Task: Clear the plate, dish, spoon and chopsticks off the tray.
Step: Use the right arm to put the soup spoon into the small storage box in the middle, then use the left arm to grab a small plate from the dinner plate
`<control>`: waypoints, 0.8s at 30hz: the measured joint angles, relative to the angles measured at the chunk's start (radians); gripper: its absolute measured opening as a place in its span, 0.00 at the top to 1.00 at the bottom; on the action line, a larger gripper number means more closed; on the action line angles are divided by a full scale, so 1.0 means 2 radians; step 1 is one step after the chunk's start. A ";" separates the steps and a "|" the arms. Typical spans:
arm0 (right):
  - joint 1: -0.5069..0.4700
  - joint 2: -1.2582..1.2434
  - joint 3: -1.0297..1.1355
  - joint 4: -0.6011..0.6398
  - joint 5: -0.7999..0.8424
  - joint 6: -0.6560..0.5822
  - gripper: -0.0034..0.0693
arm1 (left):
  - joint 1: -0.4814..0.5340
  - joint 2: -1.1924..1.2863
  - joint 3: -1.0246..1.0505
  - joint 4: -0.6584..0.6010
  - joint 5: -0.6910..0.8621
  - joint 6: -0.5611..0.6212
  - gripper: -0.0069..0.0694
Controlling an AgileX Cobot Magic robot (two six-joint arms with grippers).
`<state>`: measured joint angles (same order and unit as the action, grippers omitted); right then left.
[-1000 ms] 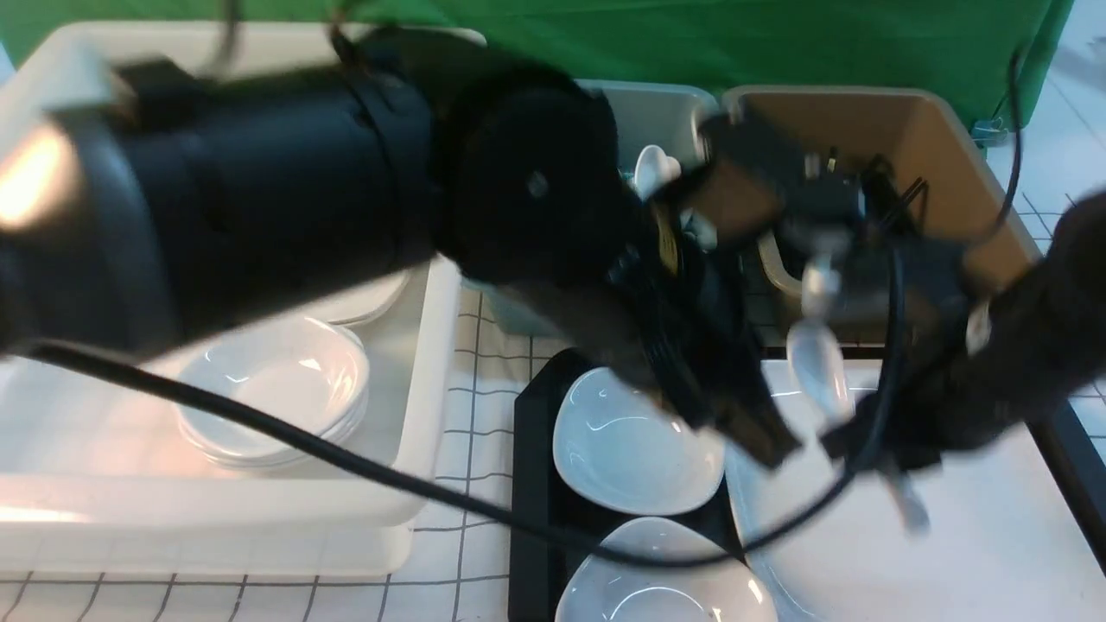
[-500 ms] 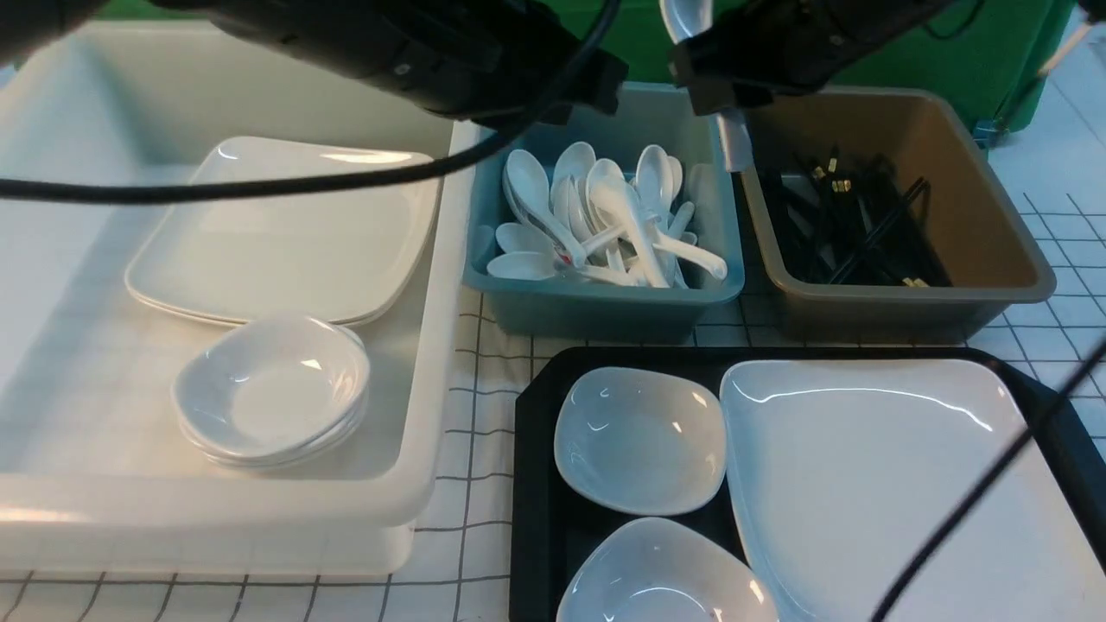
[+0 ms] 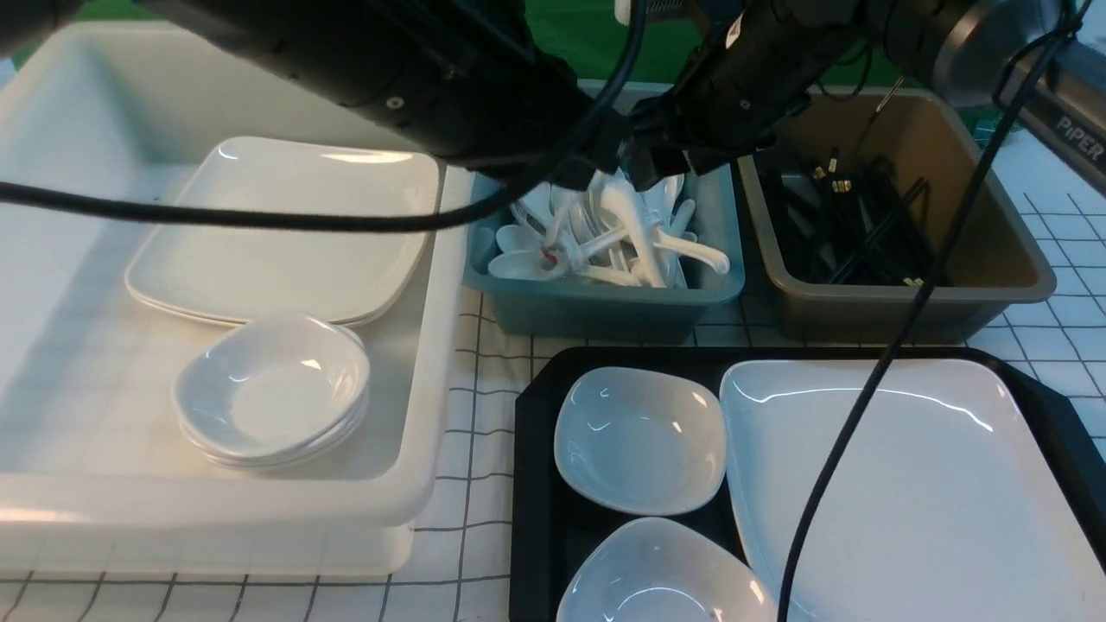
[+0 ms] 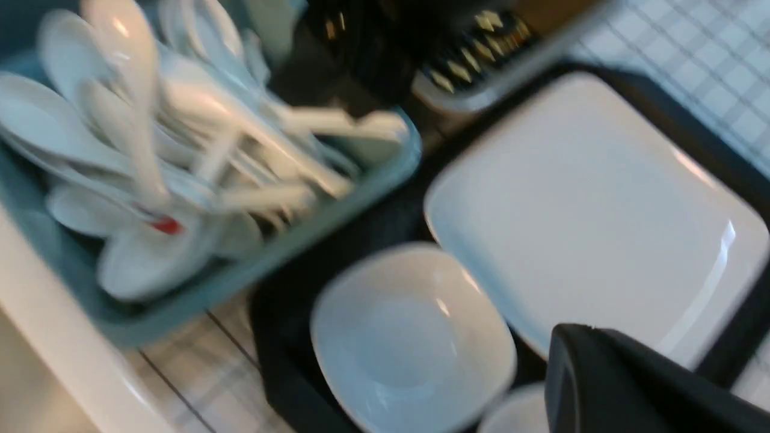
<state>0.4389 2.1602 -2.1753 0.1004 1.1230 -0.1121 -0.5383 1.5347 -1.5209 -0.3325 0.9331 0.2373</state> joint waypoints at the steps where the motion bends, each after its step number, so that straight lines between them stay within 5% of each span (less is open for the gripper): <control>1: 0.000 -0.005 0.000 -0.004 0.004 -0.001 0.31 | -0.002 0.002 0.000 0.000 0.005 0.003 0.91; 4: 0.000 -0.067 0.011 -0.042 0.038 -0.010 0.61 | -0.044 0.025 0.006 0.012 0.074 0.010 0.91; 5: 0.000 -0.067 0.013 -0.042 0.038 -0.010 0.61 | -0.044 0.025 0.006 0.012 0.076 0.010 0.91; 6: 0.000 -0.104 0.028 -0.050 0.039 -0.012 0.78 | -0.069 0.040 0.014 0.023 0.089 0.006 0.91; 8: 0.000 -0.149 0.054 -0.050 0.040 -0.017 0.88 | -0.096 0.060 0.021 0.029 0.099 -0.003 0.91; 17: 0.000 -0.386 0.290 -0.058 0.045 -0.024 0.93 | -0.145 0.139 0.025 0.063 0.105 -0.048 0.87; 24: 0.000 -0.526 0.472 -0.059 0.004 -0.012 0.95 | -0.145 0.178 0.025 0.110 0.081 -0.084 0.64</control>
<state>0.4389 1.1076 -1.2320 -0.0177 1.1307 -0.1367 -0.8280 1.8907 -1.4704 -0.1119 1.0951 0.0698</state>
